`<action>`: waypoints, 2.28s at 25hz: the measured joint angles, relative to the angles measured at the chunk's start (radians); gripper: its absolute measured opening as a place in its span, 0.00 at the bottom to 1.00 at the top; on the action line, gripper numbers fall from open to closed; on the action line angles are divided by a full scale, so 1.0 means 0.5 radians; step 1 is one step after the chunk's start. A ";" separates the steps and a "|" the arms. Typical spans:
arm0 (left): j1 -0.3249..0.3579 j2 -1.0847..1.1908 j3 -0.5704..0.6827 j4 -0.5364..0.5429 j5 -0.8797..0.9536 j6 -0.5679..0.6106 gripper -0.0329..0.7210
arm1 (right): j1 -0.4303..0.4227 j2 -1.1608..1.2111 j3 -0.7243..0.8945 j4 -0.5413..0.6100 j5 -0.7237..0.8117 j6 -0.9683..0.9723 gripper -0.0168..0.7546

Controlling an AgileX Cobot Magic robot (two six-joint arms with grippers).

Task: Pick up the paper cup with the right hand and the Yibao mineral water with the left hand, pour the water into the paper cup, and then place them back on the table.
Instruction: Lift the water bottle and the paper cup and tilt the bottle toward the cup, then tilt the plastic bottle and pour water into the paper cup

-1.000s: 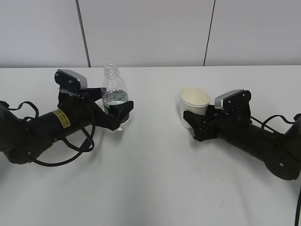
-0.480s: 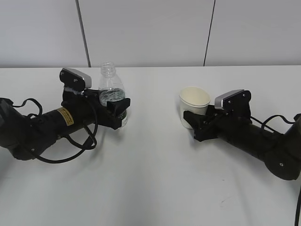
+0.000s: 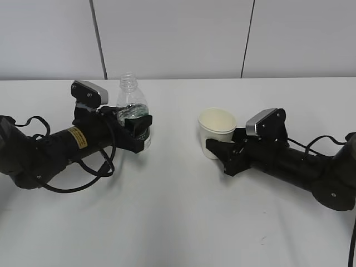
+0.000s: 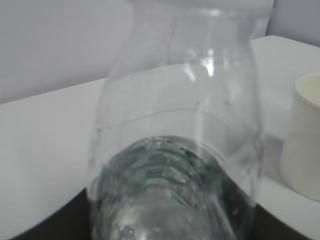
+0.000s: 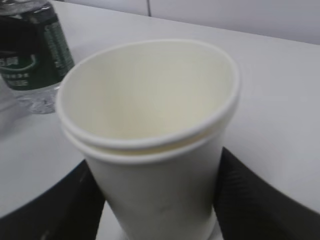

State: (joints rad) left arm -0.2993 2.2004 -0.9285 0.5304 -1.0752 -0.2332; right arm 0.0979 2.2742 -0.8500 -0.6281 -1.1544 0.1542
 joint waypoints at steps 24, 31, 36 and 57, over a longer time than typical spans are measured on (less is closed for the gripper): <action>0.026 -0.590 0.002 0.500 1.174 0.152 0.49 | 0.196 0.005 -0.201 -0.448 0.000 0.305 0.66; 0.026 -0.734 0.009 0.656 1.434 0.186 0.49 | 0.196 0.005 -0.256 -0.586 0.000 0.406 0.66; 0.015 -0.817 0.009 0.775 1.576 0.195 0.49 | 0.196 0.005 -0.332 -0.707 0.000 0.498 0.66; -0.005 -0.965 -0.012 1.003 1.913 0.197 0.48 | 0.349 0.009 -0.643 -1.041 0.203 0.824 0.66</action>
State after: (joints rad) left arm -0.3020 1.7177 -0.9345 1.0317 -0.1187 -0.1349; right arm 0.2724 2.2787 -1.1713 -1.1488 -1.0531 0.5664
